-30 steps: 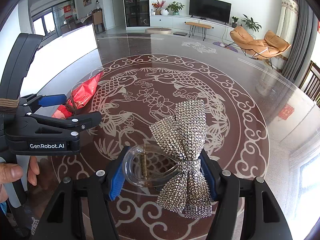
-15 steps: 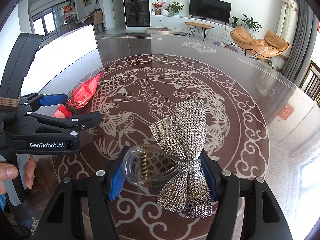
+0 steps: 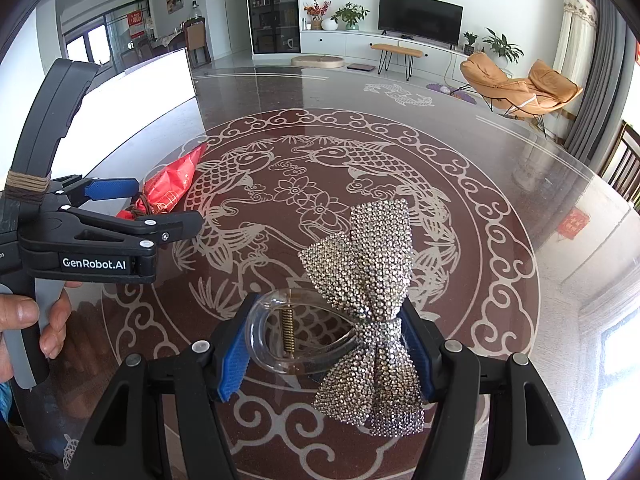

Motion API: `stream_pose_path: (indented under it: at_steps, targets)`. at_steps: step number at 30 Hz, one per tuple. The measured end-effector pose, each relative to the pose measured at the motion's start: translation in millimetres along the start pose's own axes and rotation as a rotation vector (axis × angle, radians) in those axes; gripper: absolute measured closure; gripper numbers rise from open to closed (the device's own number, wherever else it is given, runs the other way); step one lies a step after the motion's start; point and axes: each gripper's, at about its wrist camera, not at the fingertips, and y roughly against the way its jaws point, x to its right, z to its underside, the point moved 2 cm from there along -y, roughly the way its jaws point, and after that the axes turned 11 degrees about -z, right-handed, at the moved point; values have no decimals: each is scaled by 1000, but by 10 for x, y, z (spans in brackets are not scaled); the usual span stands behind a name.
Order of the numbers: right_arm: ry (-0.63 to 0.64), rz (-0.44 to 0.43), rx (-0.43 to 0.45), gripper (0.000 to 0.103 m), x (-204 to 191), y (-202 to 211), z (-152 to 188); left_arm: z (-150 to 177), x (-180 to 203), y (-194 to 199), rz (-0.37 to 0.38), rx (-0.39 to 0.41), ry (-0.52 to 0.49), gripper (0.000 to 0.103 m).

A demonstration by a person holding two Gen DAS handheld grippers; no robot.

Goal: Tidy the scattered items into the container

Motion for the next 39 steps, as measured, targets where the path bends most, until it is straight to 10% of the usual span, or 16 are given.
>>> stream_pose_path:
  at_steps: [20,21,23,25,39]
  targets:
    - [3,4,-1,37,4,9,0,-23,64,-38,-47,-14,62,0]
    - [-1,-9,-1,35,17,13,0,-26,48,-32,-48,-11,63,3]
    - [-21,-7,11,45,58,39,6,-28,-1,44,-51,32,80,61]
    - [-43,-5,23,50,106,85,26,-39,-55,59,-17,17,90,79]
    - [-103,-173,13,52,-344,525,46,174,-963,1120,-70,5,262,83]
